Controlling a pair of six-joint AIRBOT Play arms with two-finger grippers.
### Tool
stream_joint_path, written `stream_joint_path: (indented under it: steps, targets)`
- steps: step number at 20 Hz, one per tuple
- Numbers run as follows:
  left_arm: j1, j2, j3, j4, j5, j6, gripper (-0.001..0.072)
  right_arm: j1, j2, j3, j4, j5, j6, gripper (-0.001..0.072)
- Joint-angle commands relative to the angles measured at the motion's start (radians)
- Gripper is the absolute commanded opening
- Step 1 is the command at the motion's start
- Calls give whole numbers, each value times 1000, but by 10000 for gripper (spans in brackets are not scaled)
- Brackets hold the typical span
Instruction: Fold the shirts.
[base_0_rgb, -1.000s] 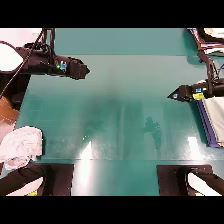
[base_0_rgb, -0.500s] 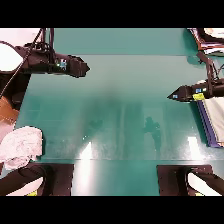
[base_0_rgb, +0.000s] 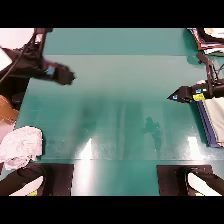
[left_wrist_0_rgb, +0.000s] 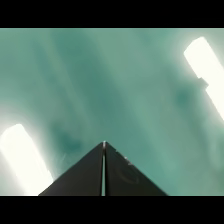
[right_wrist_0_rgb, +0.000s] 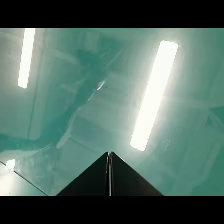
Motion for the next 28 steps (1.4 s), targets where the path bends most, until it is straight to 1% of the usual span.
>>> stream_joint_path:
  steps: [1, 4, 6, 7, 8, 9, 11, 16, 18, 21, 22, 24, 25, 28]
  targets:
    - [121, 140, -86, 214, -223, -30, 22, 1, 0, 1, 2, 9, 0, 15]
    - [254, 316, -281, 282, -249, -35, 23, 1, 0, 1, 6, 7, 0, 14]
    - [335, 377, -406, 316, -269, -35, 27, 1, 0, 1, 6, 3, 0, 15]
    - [372, 386, -461, 336, -280, -45, 286, 1, 0, 1, 6, 1, 0, 15]
    - [403, 385, -509, 354, -285, -73, 594, 1, 0, 1, 6, 1, 0, 15]
    - [431, 385, -564, 377, -280, -94, 674, 1, 0, 1, 6, 1, 0, 15]
    - [468, 385, -664, 413, -241, -98, 665, 1, 0, 1, 6, -1, 0, 15]
    - [497, 380, -875, 466, -114, -185, 666, 1, 0, 1, 5, -4, -1, 15]
    - [497, 381, -926, 468, -76, -220, 665, 1, 0, 1, 5, -3, -1, 15]
    - [497, 381, -946, 476, -66, -218, 663, 1, 0, 1, 5, -3, -1, 15]
    - [497, 381, -946, 476, -66, -219, 602, 1, 0, 1, 6, -3, -1, 15]
    - [497, 381, -946, 476, -72, -216, 63, 1, 0, 1, 6, -3, -1, 15]
    - [497, 381, -945, 475, -72, -216, 31, 1, 0, 1, 5, -1, -1, 15]
    - [497, 381, -896, 472, -101, -216, 21, 1, 0, 1, 6, 0, -1, 14]
